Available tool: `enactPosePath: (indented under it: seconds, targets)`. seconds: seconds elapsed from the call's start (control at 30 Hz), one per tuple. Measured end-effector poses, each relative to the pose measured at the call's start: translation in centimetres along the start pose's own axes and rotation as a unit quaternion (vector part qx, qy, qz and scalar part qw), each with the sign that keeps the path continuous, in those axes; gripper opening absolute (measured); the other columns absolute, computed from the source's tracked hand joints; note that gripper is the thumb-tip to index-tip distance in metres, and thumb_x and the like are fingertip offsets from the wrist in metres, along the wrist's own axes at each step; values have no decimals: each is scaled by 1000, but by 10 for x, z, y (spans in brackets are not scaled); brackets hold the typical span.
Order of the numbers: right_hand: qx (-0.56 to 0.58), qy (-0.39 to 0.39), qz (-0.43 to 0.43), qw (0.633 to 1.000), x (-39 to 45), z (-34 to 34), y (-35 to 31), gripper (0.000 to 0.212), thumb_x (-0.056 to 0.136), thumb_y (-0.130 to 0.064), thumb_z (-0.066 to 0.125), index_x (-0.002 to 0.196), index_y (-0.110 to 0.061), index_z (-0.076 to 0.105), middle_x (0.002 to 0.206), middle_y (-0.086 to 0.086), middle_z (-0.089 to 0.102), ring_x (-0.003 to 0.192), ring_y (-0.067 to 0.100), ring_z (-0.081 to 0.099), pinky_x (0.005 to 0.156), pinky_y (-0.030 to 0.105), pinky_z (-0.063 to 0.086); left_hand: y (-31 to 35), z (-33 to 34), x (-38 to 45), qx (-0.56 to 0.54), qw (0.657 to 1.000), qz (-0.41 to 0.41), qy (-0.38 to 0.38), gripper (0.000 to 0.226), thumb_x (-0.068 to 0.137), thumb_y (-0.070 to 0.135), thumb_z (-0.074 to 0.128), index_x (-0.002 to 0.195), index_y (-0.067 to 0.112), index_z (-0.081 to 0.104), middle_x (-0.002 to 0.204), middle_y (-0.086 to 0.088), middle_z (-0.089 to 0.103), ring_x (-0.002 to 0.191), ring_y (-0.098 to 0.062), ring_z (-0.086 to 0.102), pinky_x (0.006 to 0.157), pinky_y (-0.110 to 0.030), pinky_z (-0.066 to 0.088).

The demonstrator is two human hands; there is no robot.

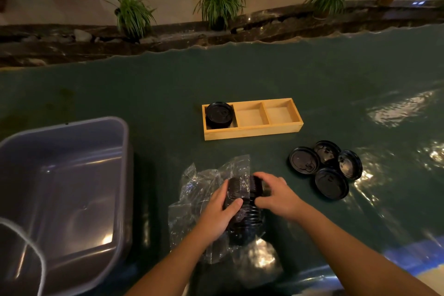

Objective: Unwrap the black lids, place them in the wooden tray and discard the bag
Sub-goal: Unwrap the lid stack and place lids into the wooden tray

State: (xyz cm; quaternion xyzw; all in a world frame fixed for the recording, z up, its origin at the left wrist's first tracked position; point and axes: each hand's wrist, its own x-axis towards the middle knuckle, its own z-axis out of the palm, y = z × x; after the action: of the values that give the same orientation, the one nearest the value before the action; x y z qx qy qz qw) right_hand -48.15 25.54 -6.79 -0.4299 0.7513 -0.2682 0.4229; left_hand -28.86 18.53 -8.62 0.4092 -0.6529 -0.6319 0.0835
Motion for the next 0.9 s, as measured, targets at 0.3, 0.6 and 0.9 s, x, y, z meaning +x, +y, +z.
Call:
enactPosePath:
  seconds: [0.3, 0.6, 0.9]
  targets:
    - [-23, -45, 4, 999, 7, -27, -21, 43, 54, -34, 70, 94, -27, 54, 95, 6, 66, 84, 17, 63, 72, 38, 53, -3, 0, 3, -4, 1000, -25, 2, 72, 93, 49, 54, 153, 42, 14, 160, 9, 23, 141, -16, 30, 115, -45, 31]
    - [132, 56, 34, 989, 66, -113, -46, 35, 67, -16, 77, 99, -15, 61, 99, 10, 70, 98, 27, 65, 79, 35, 48, -5, 0, -1, 28, 1000, -4, 0, 80, 79, 72, 46, 149, 50, 11, 155, 25, 10, 141, -4, 13, 114, -39, 21]
    - [-32, 218, 12, 975, 147, -108, -81, 48, 77, -28, 77, 115, -26, 49, 90, -7, 61, 78, 9, 59, 55, 25, 44, -1, -4, -2, 42, 999, -11, -5, 84, 72, 83, 44, 145, 60, 9, 155, 29, 9, 144, -6, 13, 117, -44, 22]
